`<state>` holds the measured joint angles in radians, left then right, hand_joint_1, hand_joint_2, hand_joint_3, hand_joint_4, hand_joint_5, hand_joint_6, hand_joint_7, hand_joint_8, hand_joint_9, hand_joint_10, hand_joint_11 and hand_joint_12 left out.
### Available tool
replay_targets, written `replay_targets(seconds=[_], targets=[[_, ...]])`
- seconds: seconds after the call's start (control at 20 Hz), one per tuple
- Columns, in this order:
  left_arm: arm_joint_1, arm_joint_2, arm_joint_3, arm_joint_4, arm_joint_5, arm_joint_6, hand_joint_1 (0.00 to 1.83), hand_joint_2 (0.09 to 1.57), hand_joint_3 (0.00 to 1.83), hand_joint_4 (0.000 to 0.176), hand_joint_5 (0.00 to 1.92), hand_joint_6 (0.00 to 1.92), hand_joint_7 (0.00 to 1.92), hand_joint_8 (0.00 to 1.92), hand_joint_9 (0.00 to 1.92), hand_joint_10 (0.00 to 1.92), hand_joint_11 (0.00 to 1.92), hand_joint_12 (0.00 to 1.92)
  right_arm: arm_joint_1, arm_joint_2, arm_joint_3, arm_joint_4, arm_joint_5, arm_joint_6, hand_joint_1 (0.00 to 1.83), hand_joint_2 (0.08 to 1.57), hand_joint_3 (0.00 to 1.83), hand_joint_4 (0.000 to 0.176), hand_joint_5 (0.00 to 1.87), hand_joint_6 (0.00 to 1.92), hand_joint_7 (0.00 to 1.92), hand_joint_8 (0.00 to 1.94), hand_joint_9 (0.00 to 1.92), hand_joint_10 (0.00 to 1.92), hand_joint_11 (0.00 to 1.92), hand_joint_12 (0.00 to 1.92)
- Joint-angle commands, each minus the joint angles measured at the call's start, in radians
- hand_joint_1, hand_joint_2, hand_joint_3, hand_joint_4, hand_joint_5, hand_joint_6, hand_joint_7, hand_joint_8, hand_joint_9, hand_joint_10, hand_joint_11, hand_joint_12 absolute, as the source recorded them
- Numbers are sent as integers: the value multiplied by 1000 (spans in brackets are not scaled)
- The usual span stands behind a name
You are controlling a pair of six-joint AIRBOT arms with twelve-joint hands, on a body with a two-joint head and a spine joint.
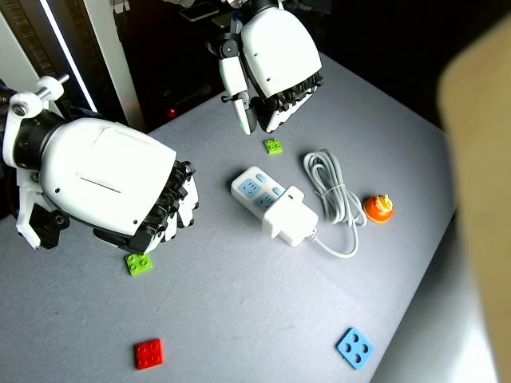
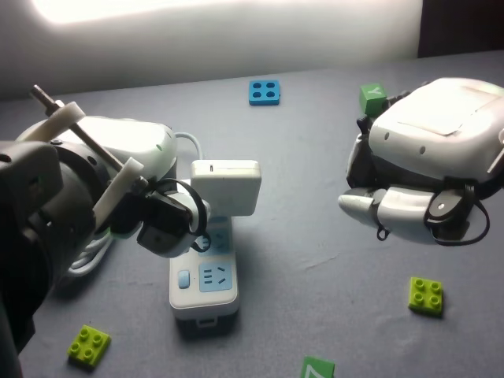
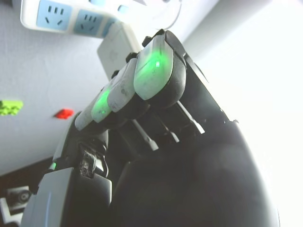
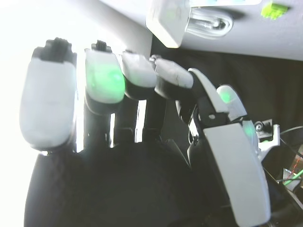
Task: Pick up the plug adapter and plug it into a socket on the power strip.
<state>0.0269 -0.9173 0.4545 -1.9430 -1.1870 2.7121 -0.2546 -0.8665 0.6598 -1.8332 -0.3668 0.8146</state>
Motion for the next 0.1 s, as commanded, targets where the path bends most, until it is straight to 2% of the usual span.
replay_targets(seconds=[0.0, 0.05], targets=[[-15, 11, -2, 81, -5, 7, 358, 1486, 0, 0, 1222, 1921, 1315, 1921, 1370, 1921, 1440, 1921, 3, 5, -5, -39, -27, 2, 388, 1501, 4, 0, 1069, 1921, 1179, 1941, 1343, 1921, 1533, 1921], [-17, 11, -4, 81, -5, 7, 371, 1485, 0, 0, 1220, 1921, 1318, 1921, 1372, 1921, 1443, 1921, 2, 5, -5, -39, -27, 2, 408, 1495, 0, 0, 1064, 1921, 1179, 1941, 1339, 1921, 1528, 1921]])
